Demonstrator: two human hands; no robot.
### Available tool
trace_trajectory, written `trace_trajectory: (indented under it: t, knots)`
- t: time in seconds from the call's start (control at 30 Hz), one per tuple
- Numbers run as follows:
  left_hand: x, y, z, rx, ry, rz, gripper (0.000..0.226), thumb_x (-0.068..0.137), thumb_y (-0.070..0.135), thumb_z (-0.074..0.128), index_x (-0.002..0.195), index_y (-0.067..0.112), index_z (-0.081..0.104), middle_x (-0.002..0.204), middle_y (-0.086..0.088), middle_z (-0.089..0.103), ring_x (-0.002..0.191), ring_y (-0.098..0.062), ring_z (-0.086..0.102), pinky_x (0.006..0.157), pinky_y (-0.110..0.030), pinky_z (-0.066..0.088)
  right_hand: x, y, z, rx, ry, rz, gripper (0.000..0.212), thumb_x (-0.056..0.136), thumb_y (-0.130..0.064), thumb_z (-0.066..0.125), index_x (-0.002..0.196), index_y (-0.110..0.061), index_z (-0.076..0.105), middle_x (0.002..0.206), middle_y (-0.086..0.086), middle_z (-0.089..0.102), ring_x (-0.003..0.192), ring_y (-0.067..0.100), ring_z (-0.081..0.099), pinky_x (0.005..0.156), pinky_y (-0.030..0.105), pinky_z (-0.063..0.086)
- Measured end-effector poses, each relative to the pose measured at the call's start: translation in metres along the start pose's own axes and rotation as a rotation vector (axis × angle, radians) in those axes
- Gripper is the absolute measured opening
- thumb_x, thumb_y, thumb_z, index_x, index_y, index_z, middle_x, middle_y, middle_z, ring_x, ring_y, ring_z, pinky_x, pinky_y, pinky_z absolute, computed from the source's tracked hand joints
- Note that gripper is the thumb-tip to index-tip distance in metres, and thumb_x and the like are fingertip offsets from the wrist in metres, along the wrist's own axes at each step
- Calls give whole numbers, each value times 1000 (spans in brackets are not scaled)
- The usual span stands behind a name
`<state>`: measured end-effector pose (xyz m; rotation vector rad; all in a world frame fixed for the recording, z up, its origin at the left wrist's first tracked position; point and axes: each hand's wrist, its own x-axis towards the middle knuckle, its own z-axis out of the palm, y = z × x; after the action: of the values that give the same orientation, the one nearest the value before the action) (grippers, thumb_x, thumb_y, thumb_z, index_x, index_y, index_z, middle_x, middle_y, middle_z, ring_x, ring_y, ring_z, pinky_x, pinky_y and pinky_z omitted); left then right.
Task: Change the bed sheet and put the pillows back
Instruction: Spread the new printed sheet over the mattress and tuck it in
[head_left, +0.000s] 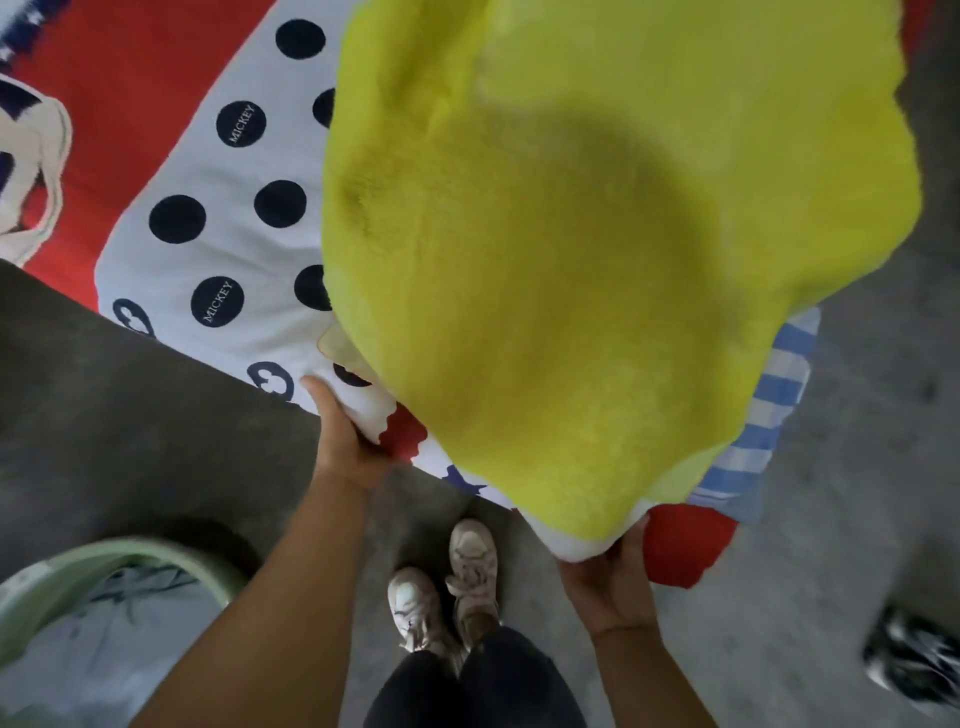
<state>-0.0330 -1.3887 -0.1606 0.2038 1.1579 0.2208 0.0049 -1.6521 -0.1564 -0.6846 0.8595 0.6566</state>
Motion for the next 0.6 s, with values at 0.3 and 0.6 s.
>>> trace_trajectory:
  t: [0.3,0.6]
  knots:
    - [-18,58,-17,219,130,18,77,89,74,31,133,15,55,126,-11,65,114,-26,63,92,-44,51,-30,6,5,-44,150,157,79,17,-39,99,90,-13,78,108,9,72,84,27,73,76,45,58]
    - [-13,157,-29,11,369,6,86,83,77,44,137,10,39,126,-10,51,111,-26,55,99,-47,44,-65,130,122,-140,221,455,35,98,-22,49,124,0,54,139,19,50,123,31,50,100,43,39]
